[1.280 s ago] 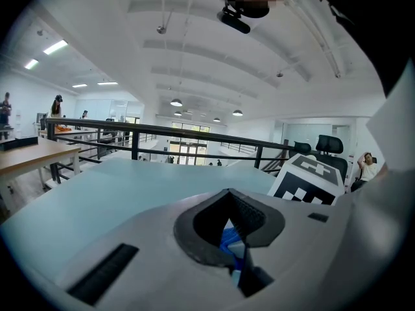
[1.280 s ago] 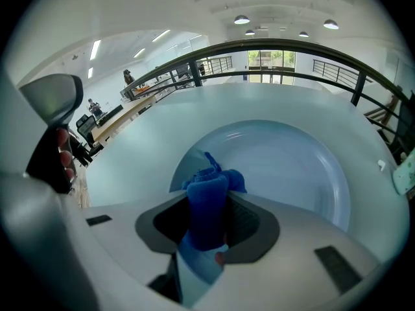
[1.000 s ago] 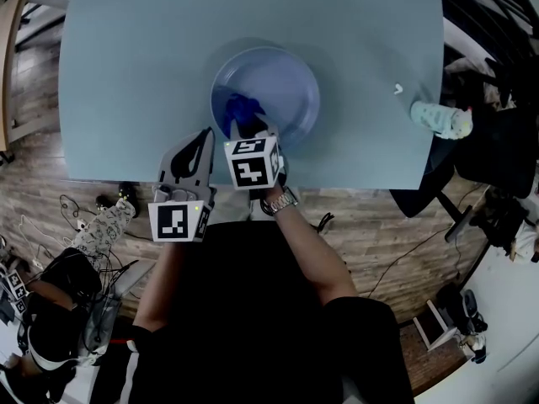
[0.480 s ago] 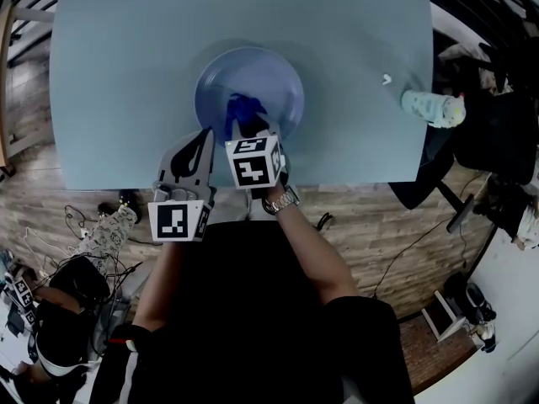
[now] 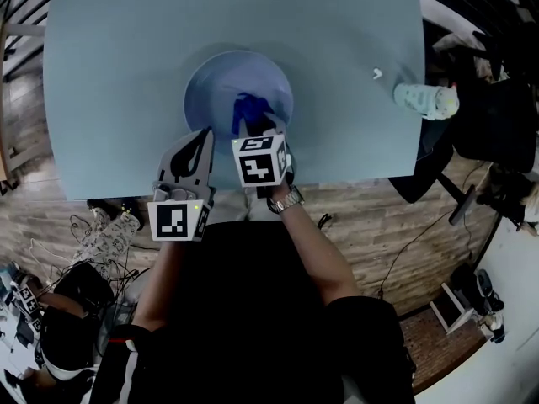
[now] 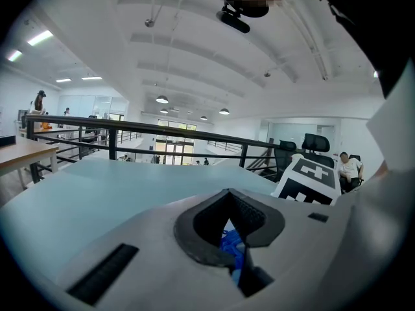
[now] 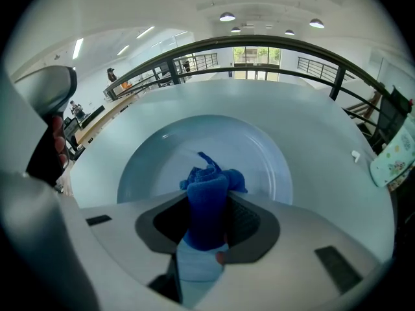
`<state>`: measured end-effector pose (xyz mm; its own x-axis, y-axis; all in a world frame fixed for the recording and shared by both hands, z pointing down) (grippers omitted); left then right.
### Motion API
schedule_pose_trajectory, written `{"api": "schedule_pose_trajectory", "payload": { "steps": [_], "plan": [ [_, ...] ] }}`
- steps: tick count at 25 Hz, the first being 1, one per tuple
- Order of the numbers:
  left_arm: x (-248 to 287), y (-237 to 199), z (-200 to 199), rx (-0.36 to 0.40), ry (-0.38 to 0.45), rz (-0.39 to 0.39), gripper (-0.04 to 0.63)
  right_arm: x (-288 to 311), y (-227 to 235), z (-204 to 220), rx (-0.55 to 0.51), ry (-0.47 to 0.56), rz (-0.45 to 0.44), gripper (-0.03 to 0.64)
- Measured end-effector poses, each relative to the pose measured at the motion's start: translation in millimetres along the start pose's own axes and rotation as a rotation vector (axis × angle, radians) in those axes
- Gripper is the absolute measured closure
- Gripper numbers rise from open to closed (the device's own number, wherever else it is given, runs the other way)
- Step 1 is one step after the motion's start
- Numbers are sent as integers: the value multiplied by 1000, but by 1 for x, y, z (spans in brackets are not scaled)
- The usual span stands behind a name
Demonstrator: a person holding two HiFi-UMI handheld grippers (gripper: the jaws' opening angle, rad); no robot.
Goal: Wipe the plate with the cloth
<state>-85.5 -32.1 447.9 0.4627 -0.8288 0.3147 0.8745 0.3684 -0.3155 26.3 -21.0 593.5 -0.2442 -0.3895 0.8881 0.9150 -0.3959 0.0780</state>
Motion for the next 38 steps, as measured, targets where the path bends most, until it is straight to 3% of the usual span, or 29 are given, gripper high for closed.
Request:
{"api": "schedule_pose_trajectory", "payload": {
  "steps": [15, 24, 30, 38],
  "plan": [
    [8, 7, 0, 15, 2, 38, 595, -6, 34, 6, 30, -33, 87, 497],
    [-4, 2, -2, 16, 10, 35, 595, -19, 35, 1, 55, 12, 127, 497],
    [-18, -3, 2, 19, 9, 4, 595, -25, 17, -2, 48, 47, 95, 497],
    [-40, -15, 7, 7, 17, -41, 595, -15, -35, -10, -21, 66, -14, 497]
  ]
}}
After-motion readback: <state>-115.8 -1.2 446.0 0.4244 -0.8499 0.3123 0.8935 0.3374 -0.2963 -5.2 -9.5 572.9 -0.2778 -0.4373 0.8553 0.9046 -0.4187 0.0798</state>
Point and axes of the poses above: the fingertips, and each gripper's own axes: x forward along the fingers, y to its right, z out of its underside, the point moved 2 cm from there along -x, backward along the fingers, and after that the axes turned 10 degrees about -x, right-handed, at the moved point
